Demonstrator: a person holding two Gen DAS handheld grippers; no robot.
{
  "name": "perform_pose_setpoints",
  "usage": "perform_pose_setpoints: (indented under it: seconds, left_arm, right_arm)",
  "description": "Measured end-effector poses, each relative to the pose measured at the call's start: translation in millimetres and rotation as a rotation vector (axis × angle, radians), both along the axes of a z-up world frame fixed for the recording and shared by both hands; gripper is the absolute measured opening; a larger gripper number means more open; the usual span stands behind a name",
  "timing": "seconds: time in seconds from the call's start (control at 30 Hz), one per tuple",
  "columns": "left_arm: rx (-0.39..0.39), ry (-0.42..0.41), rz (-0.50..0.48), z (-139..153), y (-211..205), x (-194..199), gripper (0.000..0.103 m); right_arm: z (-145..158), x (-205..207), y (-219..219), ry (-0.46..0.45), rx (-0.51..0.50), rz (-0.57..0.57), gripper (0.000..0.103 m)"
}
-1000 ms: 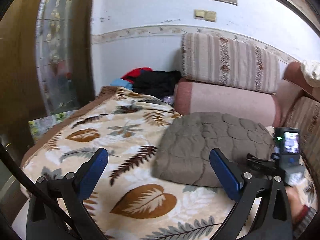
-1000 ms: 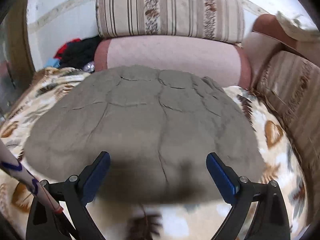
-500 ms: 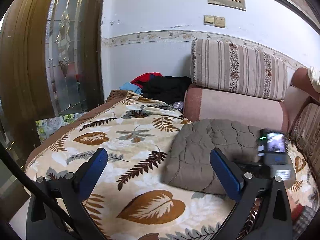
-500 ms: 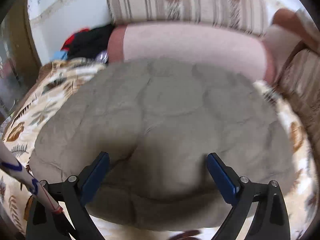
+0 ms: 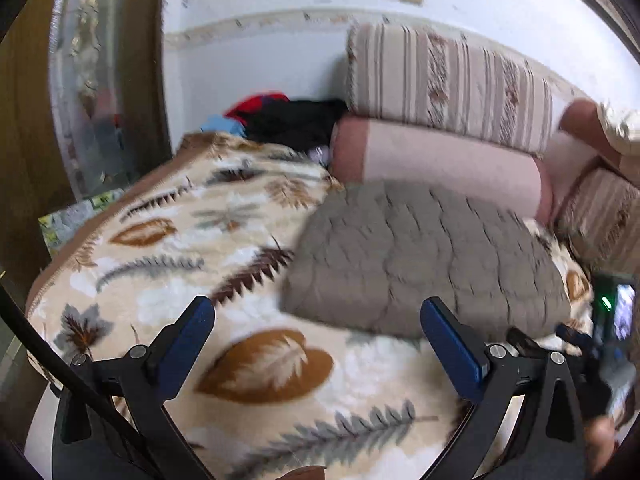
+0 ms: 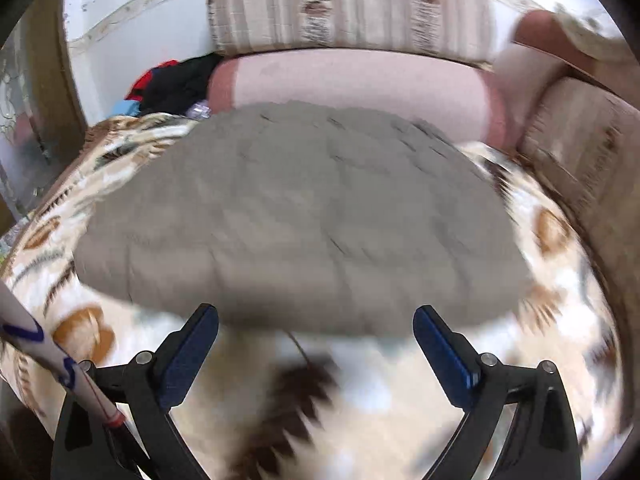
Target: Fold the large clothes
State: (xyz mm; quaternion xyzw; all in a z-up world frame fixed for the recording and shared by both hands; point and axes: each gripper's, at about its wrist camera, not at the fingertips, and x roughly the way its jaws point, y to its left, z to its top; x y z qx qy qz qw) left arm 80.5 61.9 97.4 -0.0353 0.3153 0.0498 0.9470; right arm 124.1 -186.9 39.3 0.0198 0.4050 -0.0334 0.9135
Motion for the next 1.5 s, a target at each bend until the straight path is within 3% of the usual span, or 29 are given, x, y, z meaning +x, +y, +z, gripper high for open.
perform_pose_setpoints:
  seconds: [0.1, 0.23, 0.47, 0.9, 1.5]
  left_arm:
    - [0.047, 0.076, -0.014, -15.6, -20.2, 1.4, 0.102]
    - [0.011, 0.151, -0.084, -33.6, -44.2, -7.5, 0.102]
    - [0.026, 0.238, -0.153, -55.6, -76.4, -21.6, 0.102]
    - [-0.004, 0.27, -0.147, -65.9, -72.2, -22.4, 0.102]
    - [0.063, 0.241, -0.138, -68.7, -78.1, -25.1, 0.102]
  right_arm:
    - [-13.9, -36.4, -19.7, 0.043, -0.026, -0.064, 0.1]
    - [-18.7, -74.6, -36.6, 0.063, -0.054, -0.122, 0.1]
    - [-20.2, -89.4, -35.4, 0.106, -0.054, -0.128, 0.1]
    - [-12.6, -90.3, -30.3, 0.077, -0.103, -0.145, 0.1]
    - [-23.5, -85.9, -19.6, 0.13, -0.139, -0.117, 0.1]
